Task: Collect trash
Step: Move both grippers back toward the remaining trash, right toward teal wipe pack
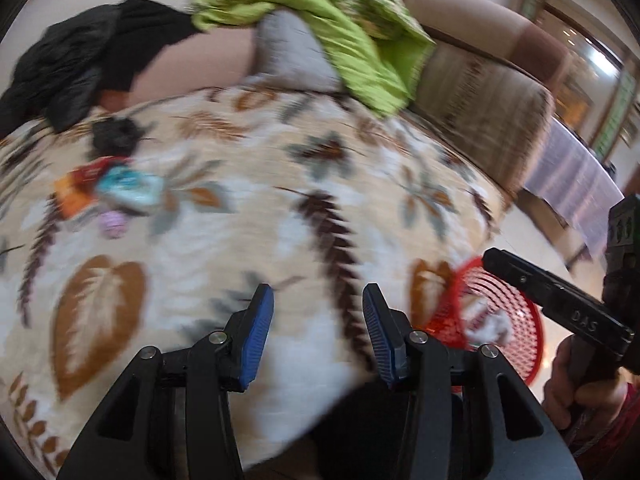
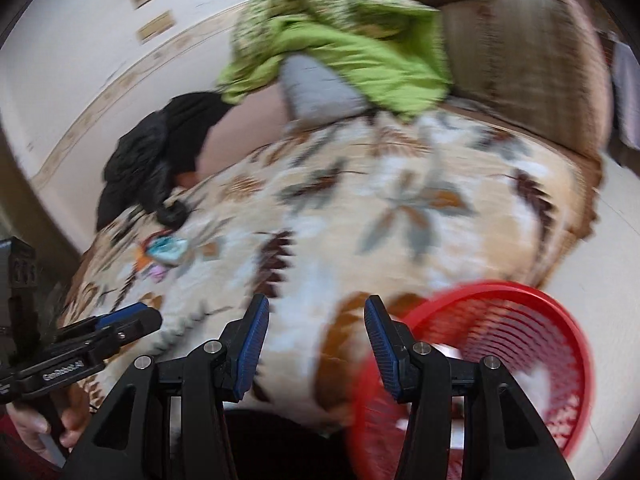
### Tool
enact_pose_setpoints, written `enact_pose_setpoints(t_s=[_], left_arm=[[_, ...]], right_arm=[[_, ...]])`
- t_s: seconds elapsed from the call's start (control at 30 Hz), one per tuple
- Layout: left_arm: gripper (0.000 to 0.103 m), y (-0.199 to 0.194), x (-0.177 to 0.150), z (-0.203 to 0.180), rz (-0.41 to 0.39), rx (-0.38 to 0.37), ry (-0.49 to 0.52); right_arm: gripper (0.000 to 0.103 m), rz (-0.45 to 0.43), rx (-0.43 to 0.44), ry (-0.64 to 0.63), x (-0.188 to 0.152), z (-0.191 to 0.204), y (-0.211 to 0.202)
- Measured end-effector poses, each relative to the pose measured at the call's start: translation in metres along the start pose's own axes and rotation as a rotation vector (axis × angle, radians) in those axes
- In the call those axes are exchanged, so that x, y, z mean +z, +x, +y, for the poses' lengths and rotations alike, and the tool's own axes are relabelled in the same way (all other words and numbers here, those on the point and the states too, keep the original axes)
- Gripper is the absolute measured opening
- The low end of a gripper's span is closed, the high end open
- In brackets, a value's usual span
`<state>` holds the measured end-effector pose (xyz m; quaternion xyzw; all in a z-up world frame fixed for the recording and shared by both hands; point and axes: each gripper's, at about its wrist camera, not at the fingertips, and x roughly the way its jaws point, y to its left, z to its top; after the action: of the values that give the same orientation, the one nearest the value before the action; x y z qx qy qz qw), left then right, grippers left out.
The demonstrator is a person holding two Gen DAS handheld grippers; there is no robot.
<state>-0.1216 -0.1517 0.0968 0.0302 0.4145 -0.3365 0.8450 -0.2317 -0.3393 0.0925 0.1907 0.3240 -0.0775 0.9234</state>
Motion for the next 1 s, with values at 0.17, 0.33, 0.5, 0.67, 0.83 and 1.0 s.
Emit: enact_pose_setpoints(t_s=[0.17,0.33,0.5,0.67,0.83,1.0], left_arm=[[0.046,-0.009,-0.003,0.072,-0.029,0.101,-0.139],[0.047,-0.012,-0.006,0.137,-0.058,0.228,-0.26],[0.047,-0.01,-0.011,0.181,-0.054,0.281,-0.358],[0.047,-0.001,-0.015,0.201,-0.045,0.292,-0.384],[0.047,0.006,-0.014,0.208,-0.041,0.273,-0.399],[0.047,0.01,-0.012,0.212,-0.047,0.26,-0.403]], right_arm=[[0.062,0.076,0.099,-0.132,0.017,0.06,0.052],[0.074,0.16,0.212,-0.274,0.038,0.12,0.12],[0.078,0.231,0.266,-0.406,0.05,0.167,0.188],[0.078,0.273,0.277,-0.559,0.058,0.205,0.249],[0.078,0.291,0.243,-0.67,0.059,0.225,0.292],[0.06,0.336,0.29,-0.625,0.064,0.224,0.315]])
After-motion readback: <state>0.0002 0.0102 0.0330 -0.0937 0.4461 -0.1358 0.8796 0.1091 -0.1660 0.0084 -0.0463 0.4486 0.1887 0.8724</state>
